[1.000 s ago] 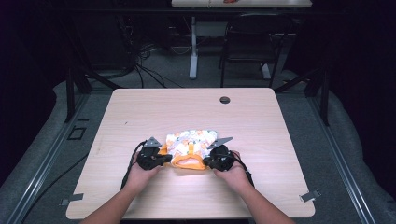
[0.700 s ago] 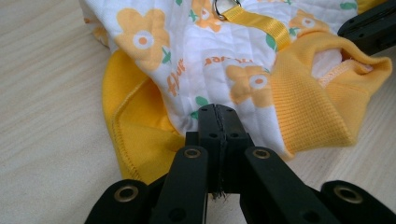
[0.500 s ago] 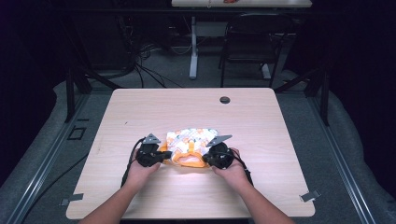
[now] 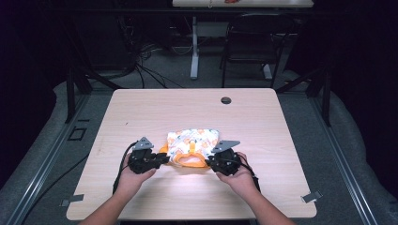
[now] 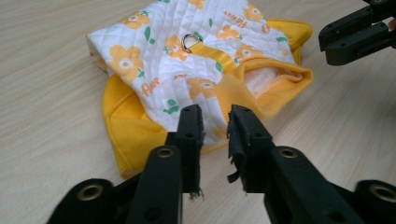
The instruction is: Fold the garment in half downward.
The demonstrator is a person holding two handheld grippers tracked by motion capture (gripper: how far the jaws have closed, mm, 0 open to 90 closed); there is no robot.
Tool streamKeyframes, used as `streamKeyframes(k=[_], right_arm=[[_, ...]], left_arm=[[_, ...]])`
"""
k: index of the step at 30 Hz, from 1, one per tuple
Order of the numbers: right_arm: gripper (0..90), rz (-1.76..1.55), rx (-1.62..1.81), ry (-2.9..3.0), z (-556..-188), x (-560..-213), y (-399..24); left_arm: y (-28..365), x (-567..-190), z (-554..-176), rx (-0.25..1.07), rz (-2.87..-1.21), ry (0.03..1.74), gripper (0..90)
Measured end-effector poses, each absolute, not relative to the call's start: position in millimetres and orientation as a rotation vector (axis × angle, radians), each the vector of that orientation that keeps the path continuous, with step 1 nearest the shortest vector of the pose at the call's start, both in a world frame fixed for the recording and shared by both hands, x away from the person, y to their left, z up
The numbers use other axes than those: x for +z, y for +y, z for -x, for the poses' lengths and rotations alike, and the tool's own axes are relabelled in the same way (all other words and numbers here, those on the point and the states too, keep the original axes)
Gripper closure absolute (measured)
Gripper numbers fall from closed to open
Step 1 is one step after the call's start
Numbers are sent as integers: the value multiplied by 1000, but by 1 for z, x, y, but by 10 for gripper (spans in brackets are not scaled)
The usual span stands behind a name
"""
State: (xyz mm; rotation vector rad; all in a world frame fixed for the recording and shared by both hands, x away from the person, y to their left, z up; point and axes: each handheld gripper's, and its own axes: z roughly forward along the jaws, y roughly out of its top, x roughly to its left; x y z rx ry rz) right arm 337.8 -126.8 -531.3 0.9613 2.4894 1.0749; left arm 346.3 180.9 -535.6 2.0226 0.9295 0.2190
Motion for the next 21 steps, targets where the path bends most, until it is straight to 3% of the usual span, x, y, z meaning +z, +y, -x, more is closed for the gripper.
streamKeyframes(k=[3,7,21], right_arm=[[649,-969,1117,2473,-329,-527,-134],[594,-968,1121,2433,-319,-525,-142],[554,-1039,1102,2438,-294,-548,-165]], left_arm=[[186,-535,-339,219,-2009,941,623],[193,-536,-332,244,-2016,956,548],[218,-556,-314,251,-1974,1035,517]])
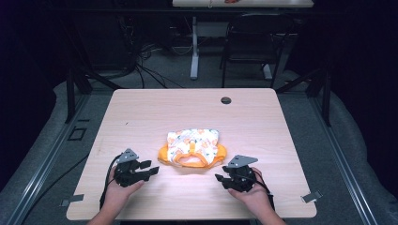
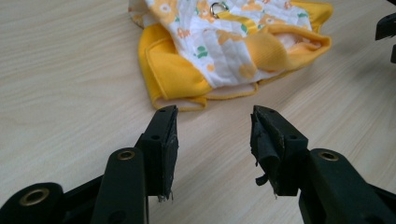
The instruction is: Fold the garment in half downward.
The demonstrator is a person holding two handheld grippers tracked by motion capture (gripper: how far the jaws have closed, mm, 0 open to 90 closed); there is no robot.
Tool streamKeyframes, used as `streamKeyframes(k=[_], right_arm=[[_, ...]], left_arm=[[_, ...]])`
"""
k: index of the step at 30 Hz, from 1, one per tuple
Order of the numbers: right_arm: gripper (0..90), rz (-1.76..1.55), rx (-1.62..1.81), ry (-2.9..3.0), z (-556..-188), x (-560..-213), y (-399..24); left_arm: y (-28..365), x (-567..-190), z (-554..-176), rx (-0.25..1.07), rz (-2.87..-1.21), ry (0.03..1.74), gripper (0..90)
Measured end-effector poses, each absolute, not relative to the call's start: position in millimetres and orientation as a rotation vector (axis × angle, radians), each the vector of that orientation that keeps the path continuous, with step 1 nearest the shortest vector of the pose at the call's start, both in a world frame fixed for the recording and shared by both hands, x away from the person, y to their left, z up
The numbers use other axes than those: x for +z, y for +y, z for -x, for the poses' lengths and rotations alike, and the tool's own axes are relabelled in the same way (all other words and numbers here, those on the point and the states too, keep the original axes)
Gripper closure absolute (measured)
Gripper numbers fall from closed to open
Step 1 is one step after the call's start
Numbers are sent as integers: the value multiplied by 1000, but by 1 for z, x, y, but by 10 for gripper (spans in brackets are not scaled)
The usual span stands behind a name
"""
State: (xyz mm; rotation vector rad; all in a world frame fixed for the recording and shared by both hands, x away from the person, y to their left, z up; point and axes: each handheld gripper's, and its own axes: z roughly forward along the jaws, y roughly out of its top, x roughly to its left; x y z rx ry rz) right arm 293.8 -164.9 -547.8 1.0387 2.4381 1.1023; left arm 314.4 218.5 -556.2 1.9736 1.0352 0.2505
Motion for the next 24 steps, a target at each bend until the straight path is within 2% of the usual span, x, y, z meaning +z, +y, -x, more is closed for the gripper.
streamKeyframes(k=[14,24], right_arm=[[531,-954,1113,2453,-284,-569,-160],[517,-912,1067,2473,-283,-578,-153]], left_arm=[[224,-576,-305,304,-2024,1005,512],[221,-584,-306,291,-2043,1013,510]])
